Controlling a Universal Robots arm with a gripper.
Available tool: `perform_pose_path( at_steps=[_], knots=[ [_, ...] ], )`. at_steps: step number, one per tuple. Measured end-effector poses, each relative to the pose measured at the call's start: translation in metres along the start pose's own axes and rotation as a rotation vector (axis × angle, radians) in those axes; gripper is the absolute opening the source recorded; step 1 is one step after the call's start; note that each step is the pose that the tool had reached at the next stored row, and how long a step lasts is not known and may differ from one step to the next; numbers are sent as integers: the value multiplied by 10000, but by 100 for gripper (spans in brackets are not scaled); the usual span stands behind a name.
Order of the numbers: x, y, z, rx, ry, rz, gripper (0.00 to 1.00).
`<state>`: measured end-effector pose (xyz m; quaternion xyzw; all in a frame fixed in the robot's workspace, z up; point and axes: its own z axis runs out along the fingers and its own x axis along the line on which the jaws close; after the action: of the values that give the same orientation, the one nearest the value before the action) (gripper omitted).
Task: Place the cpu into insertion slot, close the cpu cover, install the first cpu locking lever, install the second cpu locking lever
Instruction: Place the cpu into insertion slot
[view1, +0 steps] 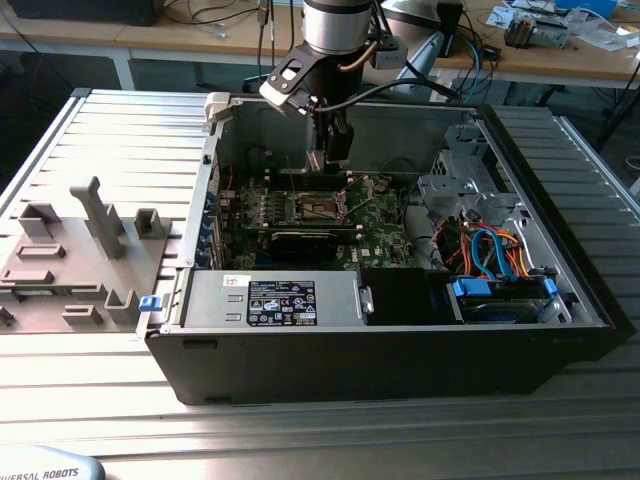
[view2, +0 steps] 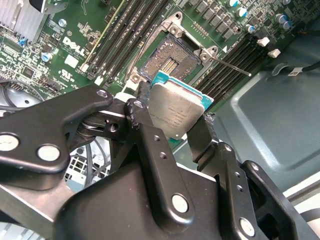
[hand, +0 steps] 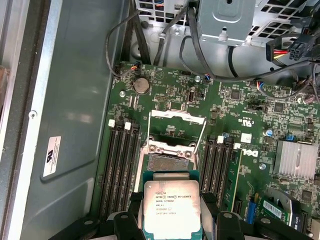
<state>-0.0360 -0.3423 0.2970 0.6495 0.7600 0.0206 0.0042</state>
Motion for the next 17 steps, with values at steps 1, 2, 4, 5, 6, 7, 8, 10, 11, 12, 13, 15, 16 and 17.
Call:
perform_pose_path(
  at_steps=[1,2,4,5,6,7,8,10,11,12,13,15,16,17],
  knots=[
    [0,0,0,0,0,7,54],
    [0,0,0,0,-1,14,54],
    [0,0,0,-1,-2,30,54],
    [0,0,0,-1,-2,38,54],
    [0,0,0,-1,-2,50,54],
    [0,0,0,-1,-3,59,54],
    [0,0,0,-1,-3,69,54],
    [0,0,0,-2,-3,83,54],
    [0,0,0,-1,-4,95,54],
    [0,0,0,-2,-5,109,54],
    [0,0,0,-2,-5,122,54],
    [0,0,0,-2,-6,142,54],
    [0,0,0,-3,-6,156,54],
    [0,0,0,-3,-7,166,54]
  ],
)
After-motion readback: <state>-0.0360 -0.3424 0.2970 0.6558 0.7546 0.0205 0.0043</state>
